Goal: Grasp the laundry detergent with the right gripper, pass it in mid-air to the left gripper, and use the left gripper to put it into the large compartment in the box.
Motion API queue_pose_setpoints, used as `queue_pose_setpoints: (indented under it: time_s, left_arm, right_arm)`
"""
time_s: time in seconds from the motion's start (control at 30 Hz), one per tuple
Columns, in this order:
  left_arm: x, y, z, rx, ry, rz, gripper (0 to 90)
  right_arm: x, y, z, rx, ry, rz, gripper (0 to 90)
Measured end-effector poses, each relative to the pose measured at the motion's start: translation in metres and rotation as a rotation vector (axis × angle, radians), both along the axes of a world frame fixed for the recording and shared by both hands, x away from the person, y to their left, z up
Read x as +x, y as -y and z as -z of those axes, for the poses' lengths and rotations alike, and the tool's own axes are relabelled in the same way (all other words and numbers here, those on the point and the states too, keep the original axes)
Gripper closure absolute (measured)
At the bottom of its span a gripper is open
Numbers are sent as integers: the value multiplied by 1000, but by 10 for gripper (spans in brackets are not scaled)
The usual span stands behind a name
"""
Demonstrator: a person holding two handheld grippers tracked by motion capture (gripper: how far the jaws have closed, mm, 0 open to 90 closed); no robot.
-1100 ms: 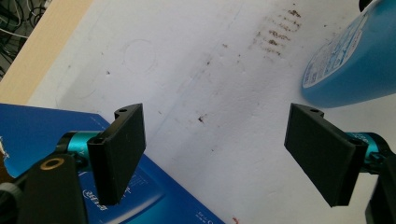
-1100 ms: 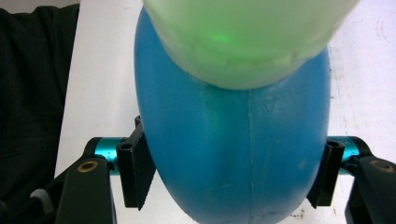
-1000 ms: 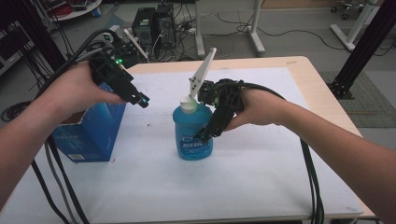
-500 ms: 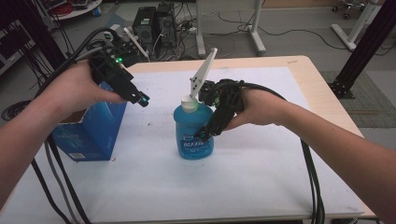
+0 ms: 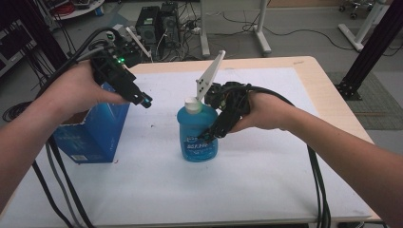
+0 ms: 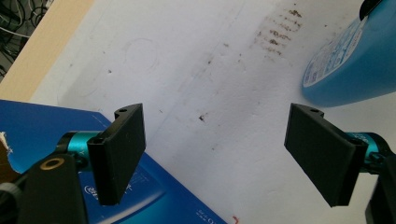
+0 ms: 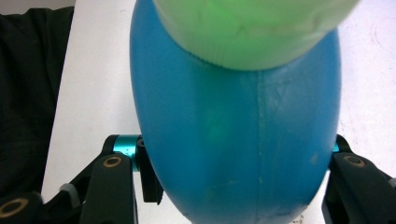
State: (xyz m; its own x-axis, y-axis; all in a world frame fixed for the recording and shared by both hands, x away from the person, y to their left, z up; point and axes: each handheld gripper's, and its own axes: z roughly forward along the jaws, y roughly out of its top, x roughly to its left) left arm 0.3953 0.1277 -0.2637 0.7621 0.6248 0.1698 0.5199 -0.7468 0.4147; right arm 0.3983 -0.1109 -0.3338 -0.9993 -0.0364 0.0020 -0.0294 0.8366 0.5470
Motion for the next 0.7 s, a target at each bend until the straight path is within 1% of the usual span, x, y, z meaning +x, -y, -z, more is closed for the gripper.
queue_pose_setpoints:
  time_s: [0.13,0.23,0.4,0.5,0.57,0.6,0.63,0.7]
  left_arm:
    - [0,1,0,-4,4,3,207]
    - [-1,1,-1,-8,3,6,207]
    - [-3,-1,-6,-24,4,32,207]
    - [-4,-1,-10,-33,4,63,207]
    - [-6,-1,-15,-54,1,87,207]
    - [-7,0,-17,-61,-6,102,207]
    - [-8,1,-19,-67,-9,119,207]
    - [-9,3,-25,-71,-19,158,207]
  right_arm:
    - [1,0,0,9,-11,3,446]
    - [0,1,1,24,-3,3,451]
    - [0,2,0,29,-11,5,457]
    - [3,2,-1,41,-28,8,459]
    - [4,3,-4,47,-39,12,459]
    - [4,3,-6,55,-42,20,459]
    - [5,3,-7,61,-40,17,460]
    - [6,4,-12,59,-48,29,460]
